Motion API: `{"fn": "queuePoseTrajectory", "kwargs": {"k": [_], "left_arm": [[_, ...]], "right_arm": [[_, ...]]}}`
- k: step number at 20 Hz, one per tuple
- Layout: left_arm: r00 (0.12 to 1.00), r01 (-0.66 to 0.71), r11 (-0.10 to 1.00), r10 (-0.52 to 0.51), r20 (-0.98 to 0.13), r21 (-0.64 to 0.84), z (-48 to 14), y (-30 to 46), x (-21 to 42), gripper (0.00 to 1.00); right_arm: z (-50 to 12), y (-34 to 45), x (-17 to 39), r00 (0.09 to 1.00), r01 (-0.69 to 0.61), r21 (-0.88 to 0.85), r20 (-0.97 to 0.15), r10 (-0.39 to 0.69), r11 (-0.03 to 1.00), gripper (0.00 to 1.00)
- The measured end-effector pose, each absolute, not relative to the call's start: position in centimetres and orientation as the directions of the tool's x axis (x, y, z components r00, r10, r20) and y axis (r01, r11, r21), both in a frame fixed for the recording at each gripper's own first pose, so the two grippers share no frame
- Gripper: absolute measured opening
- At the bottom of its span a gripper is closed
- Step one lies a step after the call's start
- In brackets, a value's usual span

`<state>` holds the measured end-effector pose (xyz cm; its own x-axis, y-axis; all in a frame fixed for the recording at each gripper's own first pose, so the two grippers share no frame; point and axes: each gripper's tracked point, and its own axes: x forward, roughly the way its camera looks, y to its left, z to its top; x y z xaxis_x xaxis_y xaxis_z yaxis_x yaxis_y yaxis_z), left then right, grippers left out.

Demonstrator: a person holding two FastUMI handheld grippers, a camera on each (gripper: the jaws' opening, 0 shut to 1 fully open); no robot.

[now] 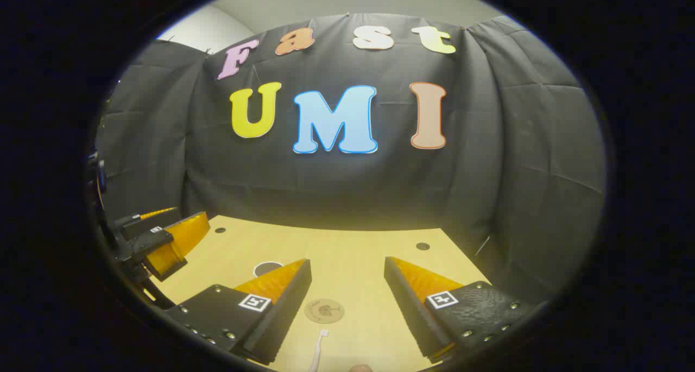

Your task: Put the toothbrush and toothpaste on the desktop into the cup, then pick up the cup and place it on the coaster on the desktop.

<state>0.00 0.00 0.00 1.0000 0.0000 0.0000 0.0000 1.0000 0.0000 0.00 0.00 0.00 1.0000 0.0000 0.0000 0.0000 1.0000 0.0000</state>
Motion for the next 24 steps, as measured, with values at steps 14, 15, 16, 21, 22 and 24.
{"fn": "queuePoseTrajectory", "kwargs": {"k": [14, 15, 16, 21, 22, 24], "left_arm": [[0.995, 0.063, 0.998, -0.064, -0.074, -0.02, -1.3, -1.0, 1.0, 0.93], [0.995, 0.062, 0.998, -0.064, -0.078, -0.026, -1.5, -0.9, 0.9, 0.93], [0.994, 0.066, 0.997, -0.069, -0.089, -0.034, -1.8, -0.9, 0.8, 0.93], [0.976, 0.06, 0.997, -0.066, -0.207, -0.038, -5.2, -0.8, 1.1, 0.92], [0.971, 0.059, 0.997, -0.067, -0.23, -0.042, -5.9, -0.8, 1.1, 0.93], [0.957, 0.062, 0.997, -0.072, -0.281, -0.046, -7.3, -1.1, 1.1, 0.93]], "right_arm": [[-0.7, 0.9, 1.2, 0.999, -0.019, 0.024, -0.046, 0.021, 1.0, 0.89], [-0.8, 1.0, 1.3, 0.998, -0.02, 0.03, -0.054, 0.022, 0.999, 0.89], [-1.2, 1.1, 1.3, 0.998, -0.02, 0.037, -0.062, 0.022, 0.999, 0.89], [-3.6, 1.5, 1.9, 0.989, -0.012, 0.051, -0.148, 0.02, 0.999, 0.89], [-4.2, 1.7, 2.0, 0.986, -0.015, 0.056, -0.167, 0.024, 0.998, 0.89], [-5.3, 1.9, 2.4, 0.977, -0.017, 0.064, -0.21, 0.03, 0.998, 0.89]]}}
